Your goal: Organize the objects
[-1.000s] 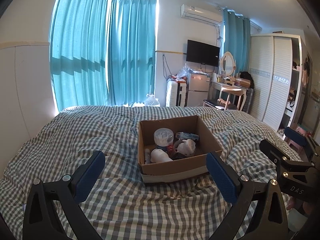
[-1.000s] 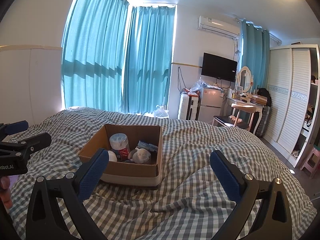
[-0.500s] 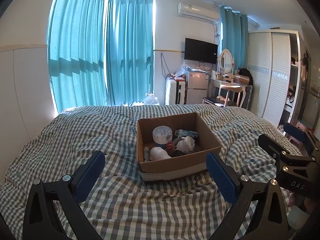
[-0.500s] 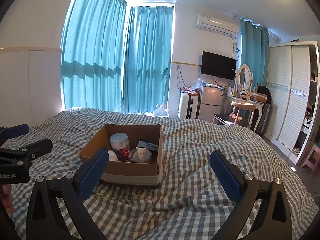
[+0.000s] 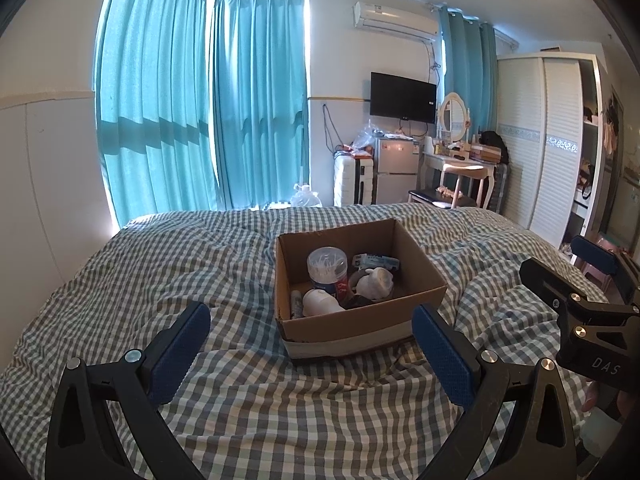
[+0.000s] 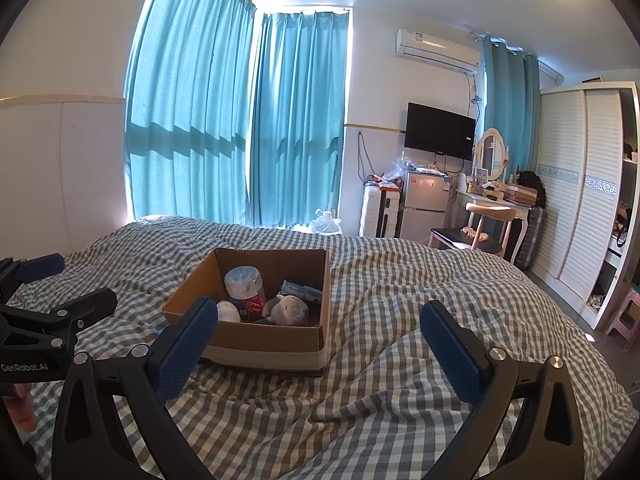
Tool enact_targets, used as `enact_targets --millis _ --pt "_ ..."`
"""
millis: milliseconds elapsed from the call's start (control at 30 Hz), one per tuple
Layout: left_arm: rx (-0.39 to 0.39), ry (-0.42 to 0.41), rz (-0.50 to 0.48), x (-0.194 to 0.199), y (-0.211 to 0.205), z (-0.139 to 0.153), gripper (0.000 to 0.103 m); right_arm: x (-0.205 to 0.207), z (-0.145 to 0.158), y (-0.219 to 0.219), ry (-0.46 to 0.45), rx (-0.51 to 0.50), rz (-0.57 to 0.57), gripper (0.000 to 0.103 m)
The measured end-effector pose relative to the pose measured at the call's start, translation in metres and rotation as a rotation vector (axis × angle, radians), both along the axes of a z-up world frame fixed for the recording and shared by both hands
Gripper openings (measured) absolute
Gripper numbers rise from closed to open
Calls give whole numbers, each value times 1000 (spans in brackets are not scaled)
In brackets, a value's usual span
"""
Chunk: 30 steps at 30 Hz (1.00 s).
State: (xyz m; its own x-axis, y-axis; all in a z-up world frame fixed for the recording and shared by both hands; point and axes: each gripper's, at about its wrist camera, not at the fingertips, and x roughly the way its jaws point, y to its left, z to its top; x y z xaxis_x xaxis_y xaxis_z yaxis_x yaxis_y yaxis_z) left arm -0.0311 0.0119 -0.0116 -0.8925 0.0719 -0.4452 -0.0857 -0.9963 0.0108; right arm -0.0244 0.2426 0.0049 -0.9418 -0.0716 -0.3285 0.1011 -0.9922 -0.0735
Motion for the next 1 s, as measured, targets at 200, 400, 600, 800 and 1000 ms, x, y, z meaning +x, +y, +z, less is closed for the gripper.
enact_targets --millis 200,400,600,800,1000 --pt "-9 -10 26 -1 0 -4 103 -1 -1 -3 -7 13 -2 102" --pt "-13 -9 18 -1 0 -4 103 -2 -2 -3 -11 15 -3 102" --pt "-10 -8 14 -1 1 -4 103 -2 -3 -4 -10 13 -2 102" --pt "-8 -4 10 1 1 -3 103 -2 -3 -5 -8 12 -2 102" --pt "-14 -4 8 0 1 -3 103 -2 -3 -6 -10 12 2 102"
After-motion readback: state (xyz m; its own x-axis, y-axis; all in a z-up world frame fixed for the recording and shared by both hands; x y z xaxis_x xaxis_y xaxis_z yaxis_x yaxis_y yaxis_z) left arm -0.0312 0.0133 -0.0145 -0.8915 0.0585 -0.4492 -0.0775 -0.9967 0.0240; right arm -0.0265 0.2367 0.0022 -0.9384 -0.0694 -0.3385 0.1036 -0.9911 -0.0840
